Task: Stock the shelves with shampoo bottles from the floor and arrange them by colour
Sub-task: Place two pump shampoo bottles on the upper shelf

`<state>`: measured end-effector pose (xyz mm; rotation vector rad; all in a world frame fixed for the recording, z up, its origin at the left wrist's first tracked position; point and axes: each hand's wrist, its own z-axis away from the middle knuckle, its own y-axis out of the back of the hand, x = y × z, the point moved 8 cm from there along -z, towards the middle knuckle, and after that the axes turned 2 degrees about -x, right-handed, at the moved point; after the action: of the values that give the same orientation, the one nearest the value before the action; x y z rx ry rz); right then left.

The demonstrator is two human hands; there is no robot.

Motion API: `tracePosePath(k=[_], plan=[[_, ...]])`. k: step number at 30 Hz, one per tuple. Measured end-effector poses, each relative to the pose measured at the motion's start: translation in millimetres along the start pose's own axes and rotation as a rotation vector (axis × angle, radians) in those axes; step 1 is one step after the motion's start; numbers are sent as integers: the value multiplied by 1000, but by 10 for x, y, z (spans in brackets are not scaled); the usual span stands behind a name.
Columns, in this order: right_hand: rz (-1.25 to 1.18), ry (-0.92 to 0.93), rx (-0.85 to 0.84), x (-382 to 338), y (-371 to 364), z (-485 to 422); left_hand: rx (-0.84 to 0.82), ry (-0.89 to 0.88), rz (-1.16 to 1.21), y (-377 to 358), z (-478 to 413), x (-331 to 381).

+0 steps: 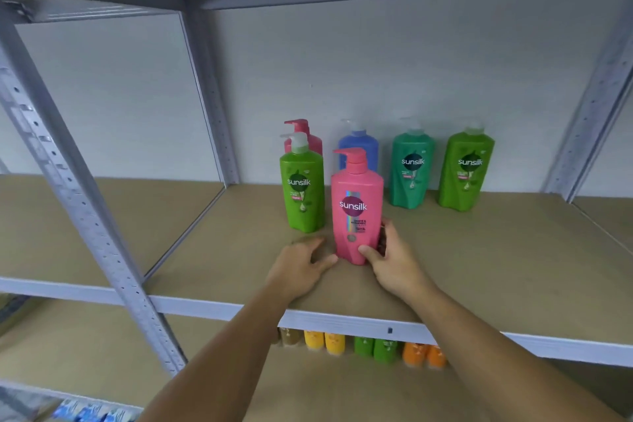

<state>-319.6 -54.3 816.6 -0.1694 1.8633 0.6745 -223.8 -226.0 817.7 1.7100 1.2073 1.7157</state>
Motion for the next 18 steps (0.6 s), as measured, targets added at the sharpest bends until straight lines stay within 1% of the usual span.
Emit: tracePosePath(k=[2, 4, 6, 8, 10, 15, 18], plan=[[17, -21, 47, 39, 47, -100, 58, 99, -100, 55, -46, -172], [43, -37, 70, 71, 72, -211, 145, 206, -125, 155, -83, -325], [78, -49, 77, 100, 88, -322, 226, 264, -154, 229, -117, -412], [104, -54, 80, 99, 90, -402, 264, 269, -203, 233, -161, -425], [124, -44, 79, 88, 71, -467, 264, 275, -231, 193, -241, -451], [193, -24, 111, 66, 82, -507, 283, 315, -198, 206, -462, -595], [203, -25, 124, 90, 80, -515, 277, 328, -277, 180, -476, -589]])
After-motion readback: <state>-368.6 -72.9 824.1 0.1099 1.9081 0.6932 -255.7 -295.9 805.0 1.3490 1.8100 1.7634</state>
